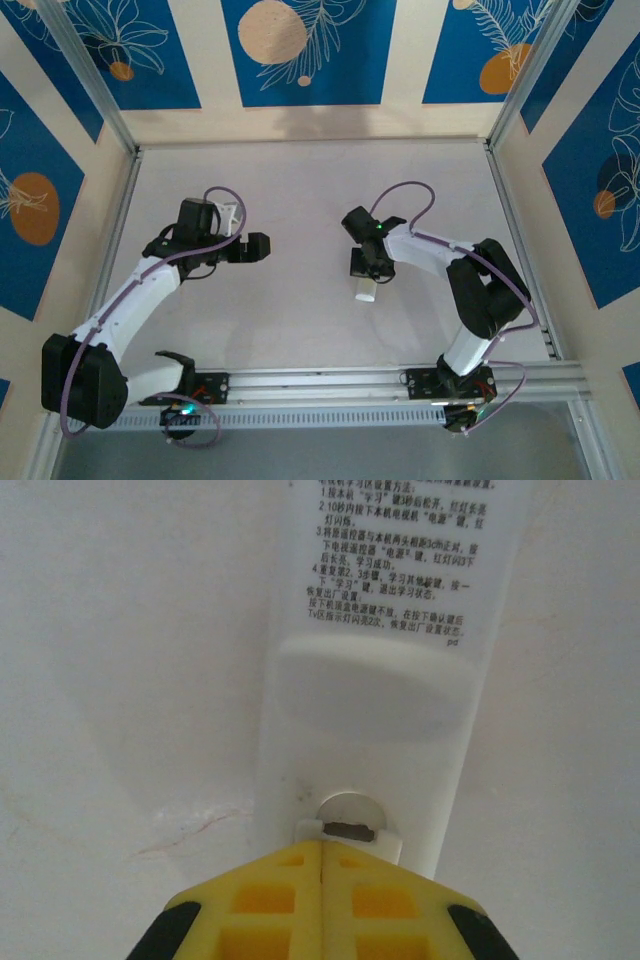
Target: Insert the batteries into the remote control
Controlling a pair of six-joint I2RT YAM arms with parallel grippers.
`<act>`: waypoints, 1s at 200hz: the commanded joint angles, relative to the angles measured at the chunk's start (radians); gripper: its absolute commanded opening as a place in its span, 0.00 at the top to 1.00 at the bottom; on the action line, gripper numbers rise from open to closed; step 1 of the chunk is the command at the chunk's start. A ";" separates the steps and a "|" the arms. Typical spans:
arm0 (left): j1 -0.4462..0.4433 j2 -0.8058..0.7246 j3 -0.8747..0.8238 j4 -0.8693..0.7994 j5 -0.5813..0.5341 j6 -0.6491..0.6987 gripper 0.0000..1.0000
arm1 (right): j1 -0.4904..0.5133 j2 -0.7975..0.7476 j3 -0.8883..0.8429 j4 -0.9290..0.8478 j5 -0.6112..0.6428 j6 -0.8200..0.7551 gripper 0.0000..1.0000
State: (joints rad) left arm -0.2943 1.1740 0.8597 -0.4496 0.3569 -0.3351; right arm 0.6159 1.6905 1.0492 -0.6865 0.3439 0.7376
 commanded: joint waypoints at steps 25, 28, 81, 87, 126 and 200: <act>0.006 -0.001 0.012 0.012 0.020 -0.007 0.00 | -0.004 -0.062 0.056 -0.081 -0.017 -0.019 0.95; 0.006 0.001 0.011 0.014 0.022 -0.007 0.00 | -0.007 -0.068 0.066 -0.085 -0.015 -0.023 0.95; 0.005 -0.001 0.002 0.013 0.026 -0.007 0.00 | -0.063 -0.040 0.059 -0.054 -0.003 -0.039 0.95; 0.006 -0.003 0.000 0.015 0.025 -0.007 0.00 | -0.064 -0.031 0.040 -0.040 -0.010 -0.034 0.95; 0.005 -0.004 -0.001 0.013 0.024 -0.005 0.00 | -0.025 0.040 -0.054 0.005 -0.047 -0.001 0.95; 0.006 -0.003 0.004 0.015 0.026 -0.009 0.00 | -0.026 -0.057 0.061 -0.098 0.018 -0.012 0.87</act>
State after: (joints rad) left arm -0.2943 1.1740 0.8597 -0.4492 0.3595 -0.3351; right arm 0.5835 1.6733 1.0527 -0.7017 0.3630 0.7223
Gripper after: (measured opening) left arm 0.998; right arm 0.078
